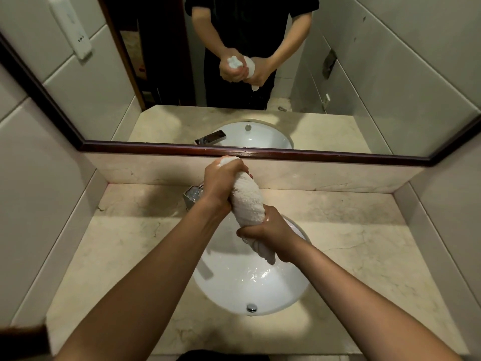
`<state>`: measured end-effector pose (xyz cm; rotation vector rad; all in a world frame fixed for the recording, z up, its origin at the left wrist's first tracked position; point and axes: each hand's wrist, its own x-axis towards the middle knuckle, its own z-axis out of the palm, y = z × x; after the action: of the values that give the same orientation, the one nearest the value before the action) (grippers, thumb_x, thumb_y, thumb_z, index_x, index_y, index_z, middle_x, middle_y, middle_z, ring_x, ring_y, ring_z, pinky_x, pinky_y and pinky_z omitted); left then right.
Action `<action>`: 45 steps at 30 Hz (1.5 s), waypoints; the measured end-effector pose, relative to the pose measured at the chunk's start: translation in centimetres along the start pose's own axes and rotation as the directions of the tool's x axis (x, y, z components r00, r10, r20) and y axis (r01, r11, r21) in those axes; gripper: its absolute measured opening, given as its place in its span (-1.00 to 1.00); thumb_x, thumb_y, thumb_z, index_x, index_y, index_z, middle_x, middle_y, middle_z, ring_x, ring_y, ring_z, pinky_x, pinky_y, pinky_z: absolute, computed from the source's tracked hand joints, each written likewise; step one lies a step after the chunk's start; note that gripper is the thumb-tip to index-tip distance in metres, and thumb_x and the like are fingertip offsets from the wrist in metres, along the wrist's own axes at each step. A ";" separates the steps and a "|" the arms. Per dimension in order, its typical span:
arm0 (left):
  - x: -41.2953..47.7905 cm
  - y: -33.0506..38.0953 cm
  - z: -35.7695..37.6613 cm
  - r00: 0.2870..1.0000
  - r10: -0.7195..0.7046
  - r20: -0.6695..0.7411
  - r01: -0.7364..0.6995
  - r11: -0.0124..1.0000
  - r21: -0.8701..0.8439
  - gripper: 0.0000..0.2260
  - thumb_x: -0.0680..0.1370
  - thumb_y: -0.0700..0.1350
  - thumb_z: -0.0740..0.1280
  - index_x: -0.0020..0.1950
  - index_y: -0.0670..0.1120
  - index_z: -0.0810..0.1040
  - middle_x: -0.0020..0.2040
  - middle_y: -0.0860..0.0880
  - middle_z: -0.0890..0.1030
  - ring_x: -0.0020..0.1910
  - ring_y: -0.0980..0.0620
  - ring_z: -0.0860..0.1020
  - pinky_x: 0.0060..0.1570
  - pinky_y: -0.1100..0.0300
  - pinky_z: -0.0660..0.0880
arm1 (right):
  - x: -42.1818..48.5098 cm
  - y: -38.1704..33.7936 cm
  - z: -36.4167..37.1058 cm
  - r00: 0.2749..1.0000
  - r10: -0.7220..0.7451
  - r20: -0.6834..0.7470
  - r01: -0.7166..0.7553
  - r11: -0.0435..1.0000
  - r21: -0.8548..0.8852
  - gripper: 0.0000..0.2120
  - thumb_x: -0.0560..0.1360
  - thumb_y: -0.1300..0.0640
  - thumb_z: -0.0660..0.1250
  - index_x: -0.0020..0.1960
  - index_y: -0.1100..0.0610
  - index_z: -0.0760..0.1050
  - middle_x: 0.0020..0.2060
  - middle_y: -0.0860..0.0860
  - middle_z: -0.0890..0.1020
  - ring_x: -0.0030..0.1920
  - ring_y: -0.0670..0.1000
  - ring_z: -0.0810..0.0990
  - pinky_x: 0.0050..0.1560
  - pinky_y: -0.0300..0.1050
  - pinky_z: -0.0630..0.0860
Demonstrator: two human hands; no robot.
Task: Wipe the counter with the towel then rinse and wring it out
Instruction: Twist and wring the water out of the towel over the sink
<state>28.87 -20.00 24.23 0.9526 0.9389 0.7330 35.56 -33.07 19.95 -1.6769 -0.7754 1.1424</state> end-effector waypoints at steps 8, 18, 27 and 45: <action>-0.3 -0.8 -0.5 0.988 -0.008 0.154 0.033 0.987 -0.158 -0.87 0.30 -0.31 0.30 -0.30 -0.11 0.41 -0.36 -0.09 0.46 -0.44 -0.02 0.52 -0.40 0.20 0.50 | 0.0 -0.3 -0.7 0.965 0.157 0.210 -0.182 0.977 0.107 -0.66 0.22 0.37 0.40 -0.04 0.22 0.42 -0.45 0.06 0.44 -0.52 0.05 0.46 -0.44 -0.16 0.47; 0.1 0.2 -0.6 0.949 0.024 0.314 0.027 0.987 -0.156 -0.84 0.48 -0.38 0.31 -0.15 -0.12 0.49 -0.32 -0.18 0.51 -0.38 -0.10 0.55 -0.28 0.07 0.57 | -0.8 -0.7 -1.6 0.968 0.075 0.239 -0.074 0.997 -0.009 -0.61 0.33 0.31 0.59 0.10 0.16 0.58 -0.06 0.13 0.78 -0.03 0.10 0.76 0.05 0.12 0.71; 0.5 1.9 -0.5 0.947 0.119 0.299 -0.119 0.993 -0.017 -0.86 0.48 -0.17 0.49 0.01 -0.11 0.64 -0.08 -0.23 0.66 -0.08 -0.15 0.65 0.01 -0.07 0.67 | -0.8 -1.1 -1.3 0.935 0.114 0.336 -0.144 0.987 0.065 -0.68 0.38 0.38 0.49 0.11 0.25 0.55 -0.22 0.20 0.66 -0.23 0.18 0.69 -0.04 0.19 0.69; 1.6 2.1 0.5 0.984 -0.013 -0.178 0.043 0.985 0.169 -0.59 0.14 -0.11 0.56 -0.04 -0.15 0.66 -0.04 -0.22 0.72 0.00 -0.28 0.72 -0.04 -0.23 0.70 | -0.6 -0.9 1.4 0.954 -0.180 -0.241 0.020 0.837 -0.547 -0.45 0.37 -0.01 0.51 0.29 -0.02 0.39 -0.06 -0.02 0.68 -0.08 0.13 0.64 -0.09 0.07 0.61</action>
<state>29.72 -17.91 25.72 1.0356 1.1845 0.7290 34.00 -32.81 20.81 -2.1765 -1.0499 0.6057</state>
